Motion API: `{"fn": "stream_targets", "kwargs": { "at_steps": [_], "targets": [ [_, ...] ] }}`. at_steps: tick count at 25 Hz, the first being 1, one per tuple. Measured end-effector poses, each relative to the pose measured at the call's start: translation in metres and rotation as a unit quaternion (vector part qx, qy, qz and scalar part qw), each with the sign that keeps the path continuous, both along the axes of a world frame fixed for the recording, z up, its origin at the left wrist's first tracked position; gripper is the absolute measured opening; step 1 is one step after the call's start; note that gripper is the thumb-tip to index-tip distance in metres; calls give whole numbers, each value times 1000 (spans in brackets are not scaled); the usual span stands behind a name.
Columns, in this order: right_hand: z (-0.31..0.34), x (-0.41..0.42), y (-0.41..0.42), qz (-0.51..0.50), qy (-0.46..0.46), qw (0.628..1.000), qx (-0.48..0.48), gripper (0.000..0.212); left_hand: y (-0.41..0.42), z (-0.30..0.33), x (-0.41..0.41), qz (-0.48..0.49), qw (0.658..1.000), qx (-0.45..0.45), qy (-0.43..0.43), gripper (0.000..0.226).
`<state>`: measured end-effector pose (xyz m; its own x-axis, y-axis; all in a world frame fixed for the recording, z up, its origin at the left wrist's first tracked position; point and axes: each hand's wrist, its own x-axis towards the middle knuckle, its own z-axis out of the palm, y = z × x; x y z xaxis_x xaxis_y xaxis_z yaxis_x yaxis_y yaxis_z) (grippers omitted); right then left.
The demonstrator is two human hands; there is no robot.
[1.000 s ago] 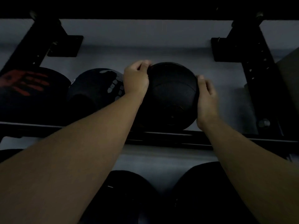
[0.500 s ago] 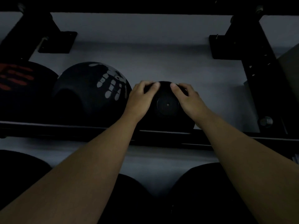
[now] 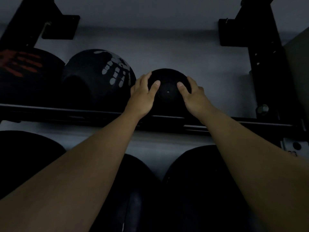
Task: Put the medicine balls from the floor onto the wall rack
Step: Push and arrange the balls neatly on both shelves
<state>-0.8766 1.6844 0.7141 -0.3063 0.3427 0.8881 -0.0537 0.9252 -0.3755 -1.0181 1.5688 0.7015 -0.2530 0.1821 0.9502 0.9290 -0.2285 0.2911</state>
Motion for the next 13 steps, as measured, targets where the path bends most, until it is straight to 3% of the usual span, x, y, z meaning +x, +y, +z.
{"fn": "stream_targets", "kwargs": {
  "at_steps": [6, 9, 11, 13],
  "targets": [
    [-69, 44, -5, -119, -146, 976, 110, 84, -25, -58, 20, 83, 992, -98, 7, 82],
    [-103, 75, -10, -87, -169, 972, 139, 70, -24, -96, 49, 139, 979, -143, 34, 85],
    [-124, 101, -10, -79, -144, 978, 127, 61, -17, -122, 79, 97, 979, -173, 47, 79],
    [-140, 122, -4, -146, -155, 971, 109, 57, -4, -142, 108, 49, 970, -230, 66, 72]
  ]
}}
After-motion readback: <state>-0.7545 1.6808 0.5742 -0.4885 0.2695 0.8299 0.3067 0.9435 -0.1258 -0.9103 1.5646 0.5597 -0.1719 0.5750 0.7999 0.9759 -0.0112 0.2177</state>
